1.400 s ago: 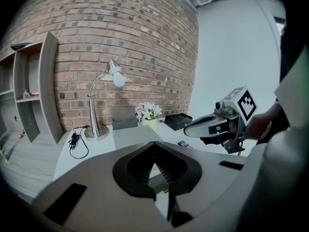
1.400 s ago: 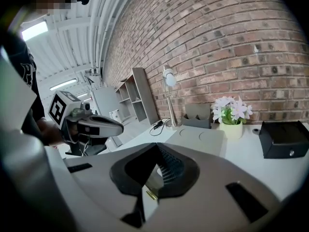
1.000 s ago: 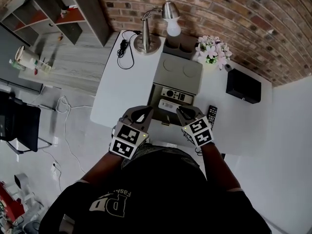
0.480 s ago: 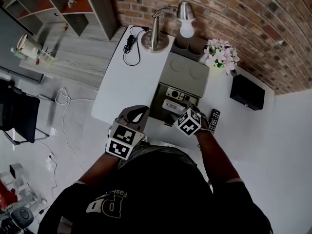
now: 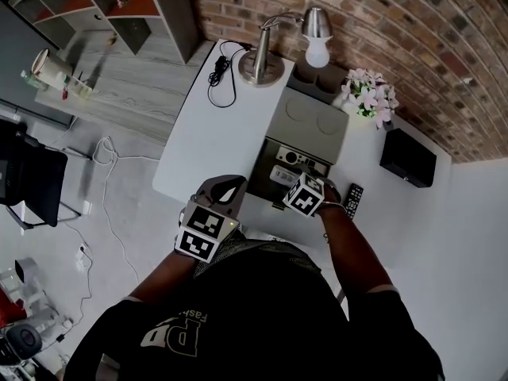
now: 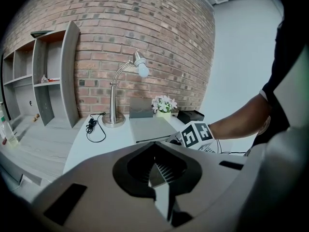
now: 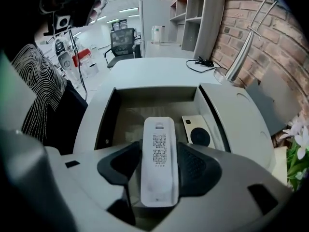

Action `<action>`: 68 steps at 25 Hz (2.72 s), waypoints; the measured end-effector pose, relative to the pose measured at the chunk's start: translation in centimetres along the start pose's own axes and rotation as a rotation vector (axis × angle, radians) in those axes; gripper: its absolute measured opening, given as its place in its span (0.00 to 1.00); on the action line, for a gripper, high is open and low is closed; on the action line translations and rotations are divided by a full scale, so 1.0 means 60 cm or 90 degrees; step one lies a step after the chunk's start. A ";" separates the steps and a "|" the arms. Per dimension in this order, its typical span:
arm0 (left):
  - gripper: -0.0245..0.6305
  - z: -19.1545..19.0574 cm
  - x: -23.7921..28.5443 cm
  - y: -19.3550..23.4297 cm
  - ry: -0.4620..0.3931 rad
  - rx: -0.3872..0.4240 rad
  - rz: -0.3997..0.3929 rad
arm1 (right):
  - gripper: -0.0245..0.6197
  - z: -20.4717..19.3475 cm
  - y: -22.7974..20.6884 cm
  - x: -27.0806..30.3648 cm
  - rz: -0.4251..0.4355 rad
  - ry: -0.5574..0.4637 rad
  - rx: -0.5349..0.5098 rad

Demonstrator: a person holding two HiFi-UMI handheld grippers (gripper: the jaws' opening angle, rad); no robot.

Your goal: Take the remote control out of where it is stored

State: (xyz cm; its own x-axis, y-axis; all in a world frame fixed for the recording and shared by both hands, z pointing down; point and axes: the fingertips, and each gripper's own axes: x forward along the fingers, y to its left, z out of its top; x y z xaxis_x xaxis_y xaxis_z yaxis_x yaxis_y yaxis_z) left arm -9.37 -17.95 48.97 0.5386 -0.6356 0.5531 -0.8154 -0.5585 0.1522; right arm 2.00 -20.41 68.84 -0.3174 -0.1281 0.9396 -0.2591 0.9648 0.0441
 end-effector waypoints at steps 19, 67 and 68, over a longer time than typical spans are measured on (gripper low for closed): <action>0.05 -0.001 -0.009 0.007 -0.007 -0.009 0.014 | 0.38 0.006 -0.006 -0.015 -0.003 -0.044 0.096; 0.05 0.074 0.088 -0.210 -0.039 0.136 -0.132 | 0.38 -0.082 0.003 -0.363 -0.131 -0.498 0.571; 0.05 0.075 0.091 -0.218 -0.038 0.140 -0.139 | 0.38 -0.093 0.002 -0.365 -0.136 -0.497 0.581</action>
State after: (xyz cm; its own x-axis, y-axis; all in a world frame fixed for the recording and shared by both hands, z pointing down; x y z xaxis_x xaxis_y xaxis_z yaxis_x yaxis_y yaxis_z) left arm 5.22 -16.50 46.34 0.7126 -0.5146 0.4768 -0.6174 -0.7828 0.0780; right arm 13.98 -16.18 50.17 -0.5712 -0.6714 0.4722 -0.8194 0.4320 -0.3769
